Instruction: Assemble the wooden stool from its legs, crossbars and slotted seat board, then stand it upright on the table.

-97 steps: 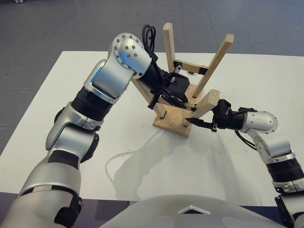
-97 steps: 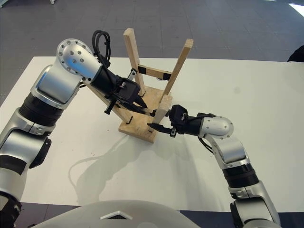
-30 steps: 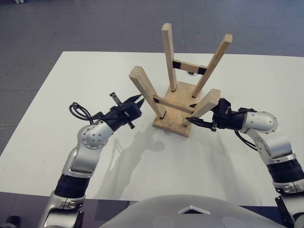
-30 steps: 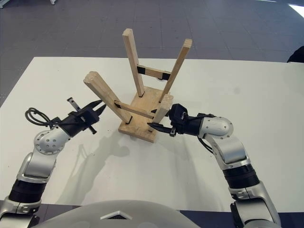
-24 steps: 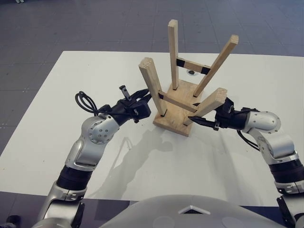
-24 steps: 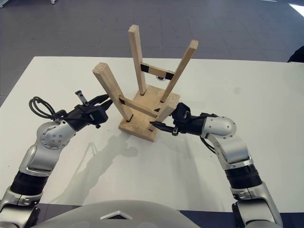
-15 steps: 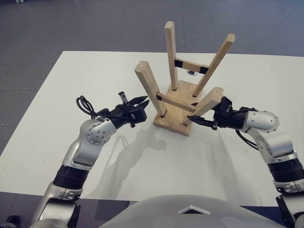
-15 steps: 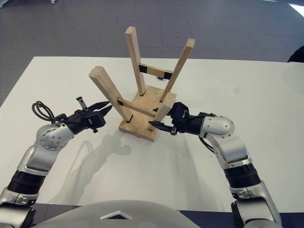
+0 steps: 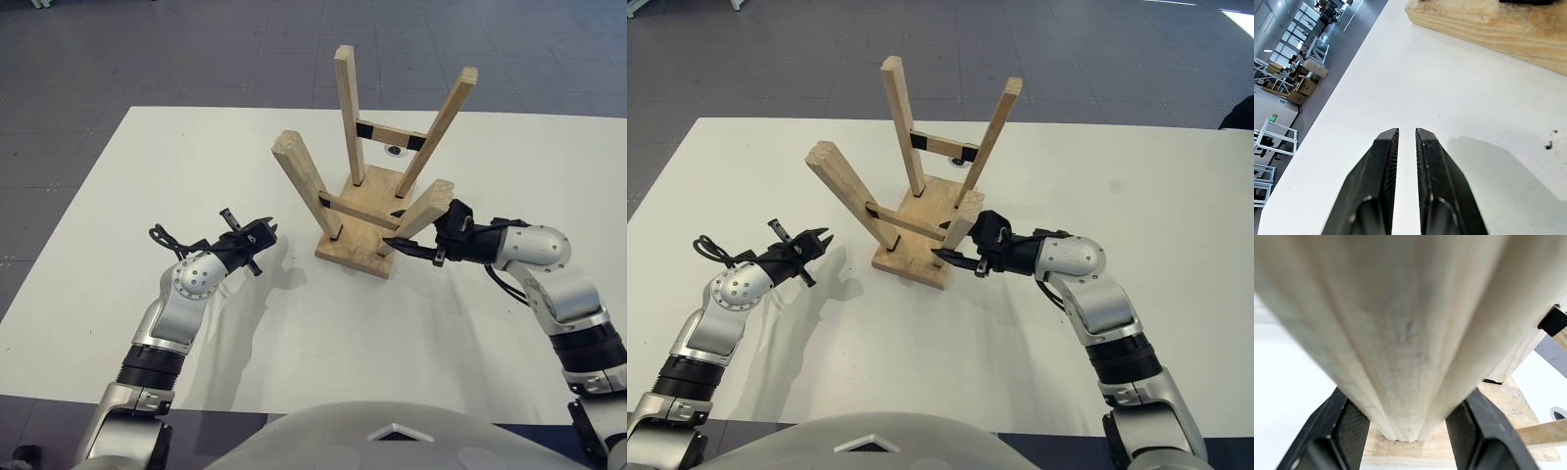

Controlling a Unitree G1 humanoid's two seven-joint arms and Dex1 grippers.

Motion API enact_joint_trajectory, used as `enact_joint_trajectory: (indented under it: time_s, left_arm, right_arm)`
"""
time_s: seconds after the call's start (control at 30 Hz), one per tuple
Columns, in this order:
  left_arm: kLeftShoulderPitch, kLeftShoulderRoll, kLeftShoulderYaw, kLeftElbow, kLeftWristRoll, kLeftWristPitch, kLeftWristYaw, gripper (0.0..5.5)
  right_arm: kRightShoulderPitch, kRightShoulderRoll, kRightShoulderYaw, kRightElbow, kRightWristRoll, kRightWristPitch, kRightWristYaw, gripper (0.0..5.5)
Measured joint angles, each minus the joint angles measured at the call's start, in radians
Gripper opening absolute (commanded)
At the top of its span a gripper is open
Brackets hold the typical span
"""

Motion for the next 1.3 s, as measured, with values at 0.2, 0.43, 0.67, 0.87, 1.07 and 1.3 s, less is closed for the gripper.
enact_joint_trajectory:
  time_s: [0.2, 0.43, 0.67, 0.87, 1.07, 1.3]
  left_arm:
    - [0.000, -0.011, 0.000, -0.001, -0.001, 0.004, 0.005, 0.64]
    - [-0.001, -0.026, -0.002, -0.009, -0.007, 0.028, 0.004, 0.64]
    - [-0.077, -0.099, -0.081, -0.076, -0.054, 0.180, -0.107, 0.64]
    - [-0.109, -0.106, -0.150, -0.089, -0.067, 0.323, -0.205, 0.64]
    - [-0.140, -0.123, -0.197, -0.104, -0.074, 0.414, -0.250, 0.64]
    - [-0.164, -0.136, -0.064, -0.103, -0.120, 0.414, -0.148, 0.64]
  right_arm:
    - [0.029, -0.013, 0.009, 0.032, -0.051, 0.071, -0.009, 2.90]
    - [0.029, -0.011, -0.006, 0.027, -0.068, 0.149, -0.013, 3.54]
    - [-0.005, -0.019, -0.083, 0.179, -0.150, 0.174, -0.135, 3.54]
    - [-0.115, 0.155, -0.073, 0.409, -0.186, 0.125, -0.218, 3.54]
    - [-0.266, 0.263, -0.084, 0.697, -0.232, 0.031, -0.306, 3.54]
    - [-0.234, 0.292, -0.287, 0.523, -0.115, 0.209, -0.462, 3.54]
